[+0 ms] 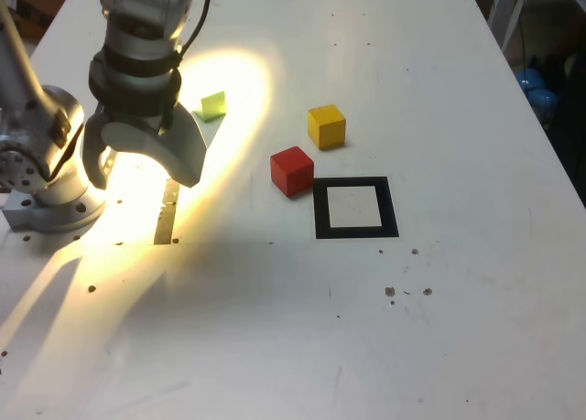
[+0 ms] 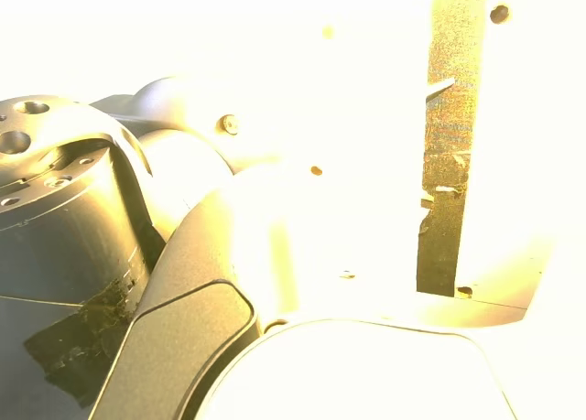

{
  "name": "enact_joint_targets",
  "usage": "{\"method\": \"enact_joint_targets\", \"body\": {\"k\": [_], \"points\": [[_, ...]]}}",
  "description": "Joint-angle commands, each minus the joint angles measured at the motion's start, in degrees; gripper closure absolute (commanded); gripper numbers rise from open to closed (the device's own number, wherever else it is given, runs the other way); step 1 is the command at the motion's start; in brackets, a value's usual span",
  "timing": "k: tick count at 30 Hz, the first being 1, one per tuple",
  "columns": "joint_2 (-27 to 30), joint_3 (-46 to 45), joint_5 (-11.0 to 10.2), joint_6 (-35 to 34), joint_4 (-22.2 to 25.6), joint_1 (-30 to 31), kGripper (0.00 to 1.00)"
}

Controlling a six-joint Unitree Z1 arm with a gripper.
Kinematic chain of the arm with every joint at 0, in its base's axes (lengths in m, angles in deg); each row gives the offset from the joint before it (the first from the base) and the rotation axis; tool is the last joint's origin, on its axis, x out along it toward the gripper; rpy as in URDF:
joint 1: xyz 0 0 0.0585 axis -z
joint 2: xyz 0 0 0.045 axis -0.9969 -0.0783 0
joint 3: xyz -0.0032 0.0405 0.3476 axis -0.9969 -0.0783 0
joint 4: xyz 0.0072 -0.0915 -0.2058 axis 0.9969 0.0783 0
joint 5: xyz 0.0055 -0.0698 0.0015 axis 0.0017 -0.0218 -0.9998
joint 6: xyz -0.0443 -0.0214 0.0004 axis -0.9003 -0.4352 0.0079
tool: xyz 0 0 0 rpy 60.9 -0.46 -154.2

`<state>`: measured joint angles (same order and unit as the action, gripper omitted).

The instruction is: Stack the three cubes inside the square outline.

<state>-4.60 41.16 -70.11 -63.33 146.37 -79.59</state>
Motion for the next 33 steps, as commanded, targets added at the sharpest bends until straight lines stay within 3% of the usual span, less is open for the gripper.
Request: {"method": "enact_joint_targets", "body": {"k": [1,33], "points": [[0.6,-0.2,0.0,0.1,-0.1,0.1,0.01],[1.3,-1.3,-0.8,0.1,-0.6,0.1,0.01]]}}
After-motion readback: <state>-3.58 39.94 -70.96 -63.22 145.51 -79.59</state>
